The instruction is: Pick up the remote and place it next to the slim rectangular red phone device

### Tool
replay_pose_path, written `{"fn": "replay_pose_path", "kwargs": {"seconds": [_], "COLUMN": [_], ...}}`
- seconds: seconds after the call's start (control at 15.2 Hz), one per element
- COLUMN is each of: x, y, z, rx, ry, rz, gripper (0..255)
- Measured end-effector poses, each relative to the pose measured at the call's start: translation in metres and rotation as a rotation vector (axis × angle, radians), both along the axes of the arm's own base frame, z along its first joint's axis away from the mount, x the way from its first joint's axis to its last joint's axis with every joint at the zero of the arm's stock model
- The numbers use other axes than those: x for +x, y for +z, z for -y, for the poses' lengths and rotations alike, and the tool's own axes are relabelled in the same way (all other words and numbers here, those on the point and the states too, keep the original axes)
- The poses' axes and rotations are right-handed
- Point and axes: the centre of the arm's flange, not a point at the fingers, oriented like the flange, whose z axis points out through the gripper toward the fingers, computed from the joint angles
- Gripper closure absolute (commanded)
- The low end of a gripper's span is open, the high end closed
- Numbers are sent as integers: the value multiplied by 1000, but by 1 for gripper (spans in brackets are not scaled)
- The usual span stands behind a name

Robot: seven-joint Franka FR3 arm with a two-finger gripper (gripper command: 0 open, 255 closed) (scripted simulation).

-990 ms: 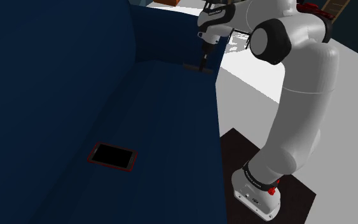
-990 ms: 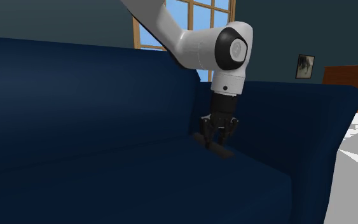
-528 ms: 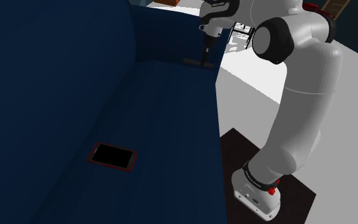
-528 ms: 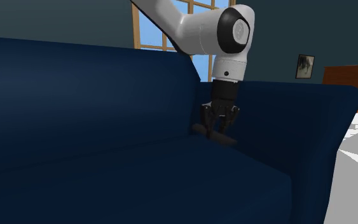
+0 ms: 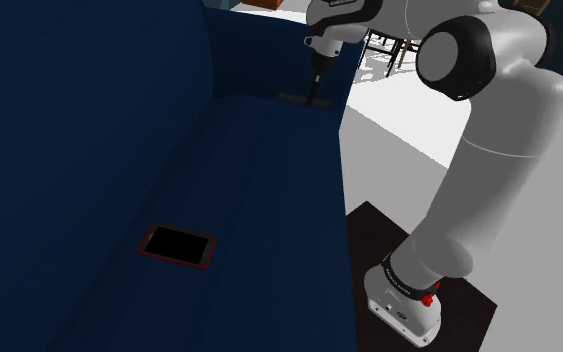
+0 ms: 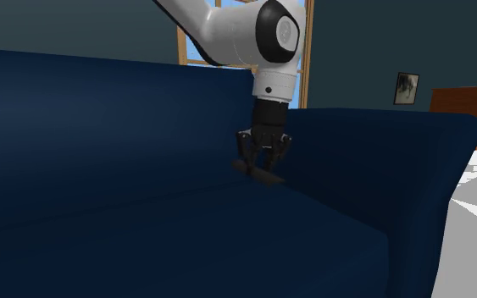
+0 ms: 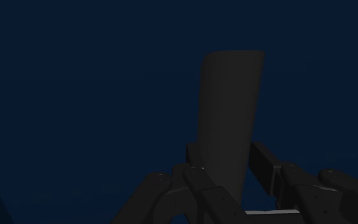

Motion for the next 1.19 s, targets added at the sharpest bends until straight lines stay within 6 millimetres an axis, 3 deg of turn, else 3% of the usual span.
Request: {"fn": "replay_pose_path", "kwargs": {"seconds": [1.19], "x": [-37], "y": [15], "z": [-234], "rx": [0], "ry": [0], "rz": [0], "gripper": [255]}}
